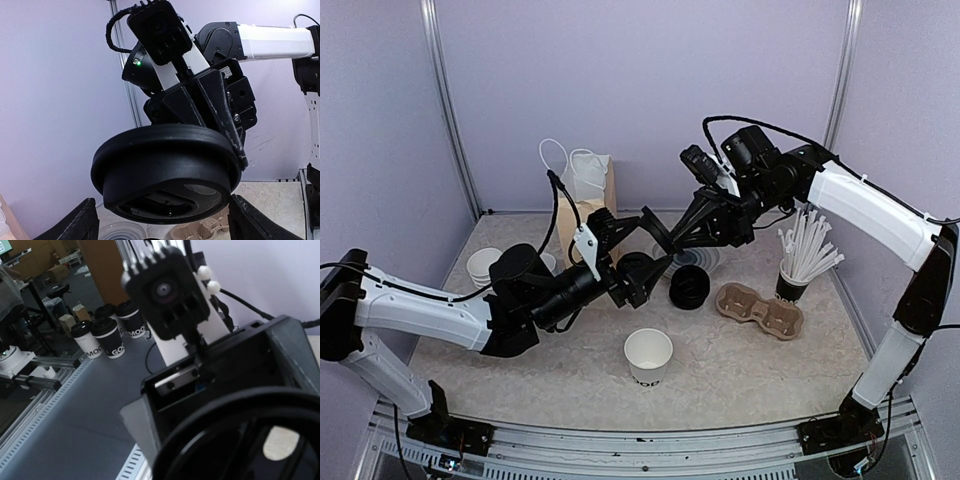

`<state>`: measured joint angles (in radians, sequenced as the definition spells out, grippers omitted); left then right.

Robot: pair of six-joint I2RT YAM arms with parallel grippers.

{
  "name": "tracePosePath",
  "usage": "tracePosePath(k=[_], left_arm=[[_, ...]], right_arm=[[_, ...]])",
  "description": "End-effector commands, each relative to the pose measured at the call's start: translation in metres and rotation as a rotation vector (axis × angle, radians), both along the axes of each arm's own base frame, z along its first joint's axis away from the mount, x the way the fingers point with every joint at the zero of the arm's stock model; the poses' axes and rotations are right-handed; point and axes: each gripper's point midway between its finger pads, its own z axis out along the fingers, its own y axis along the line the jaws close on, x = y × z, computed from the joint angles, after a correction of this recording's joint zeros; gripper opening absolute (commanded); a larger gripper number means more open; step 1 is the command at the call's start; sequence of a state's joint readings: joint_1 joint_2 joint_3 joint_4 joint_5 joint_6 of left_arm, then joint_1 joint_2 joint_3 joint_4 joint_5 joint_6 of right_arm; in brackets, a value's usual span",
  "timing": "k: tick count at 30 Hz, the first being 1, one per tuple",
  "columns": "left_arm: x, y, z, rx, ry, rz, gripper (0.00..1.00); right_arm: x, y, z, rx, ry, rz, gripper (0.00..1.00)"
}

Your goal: Pack the takeout coffee

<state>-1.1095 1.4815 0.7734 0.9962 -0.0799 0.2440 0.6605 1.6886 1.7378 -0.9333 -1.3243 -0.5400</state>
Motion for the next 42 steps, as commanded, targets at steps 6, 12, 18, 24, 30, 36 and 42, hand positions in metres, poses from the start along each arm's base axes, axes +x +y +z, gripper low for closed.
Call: tracePosePath(k=[6, 12, 18, 24, 30, 36, 42], left_arm=[[-0.001, -0.007, 0.019, -0.072, -0.024, -0.004, 0.81], [-0.001, -0.006, 0.019, -0.066, -0.002, -0.009, 0.74], [0.001, 0.002, 0.013, -0.029, 0.068, 0.012, 0.71], [0.004, 0.014, -0.010, 0.175, 0.318, 0.051, 0.67], [-0.021, 0.042, -0.049, 0.479, 0.637, 0.054, 0.65], [-0.039, 0.067, -0.070, 0.666, 0.843, 0.093, 0.63], [-0.057, 0.070, -0.105, 0.857, 0.965, 0.102, 0.62]], right_arm=[[-0.002, -0.001, 0.002, 0.011, 0.034, 0.017, 0.09], [0.003, 0.001, -0.006, -0.016, 0.030, -0.003, 0.16], [0.016, -0.002, -0.017, -0.061, 0.006, -0.060, 0.28], [0.041, -0.031, -0.028, -0.129, -0.102, -0.231, 0.54], [0.062, -0.043, -0.078, -0.252, -0.173, -0.380, 0.64], [0.062, -0.044, -0.112, -0.308, -0.128, -0.372, 0.65], [0.061, -0.042, -0.129, -0.334, -0.074, -0.357, 0.65]])
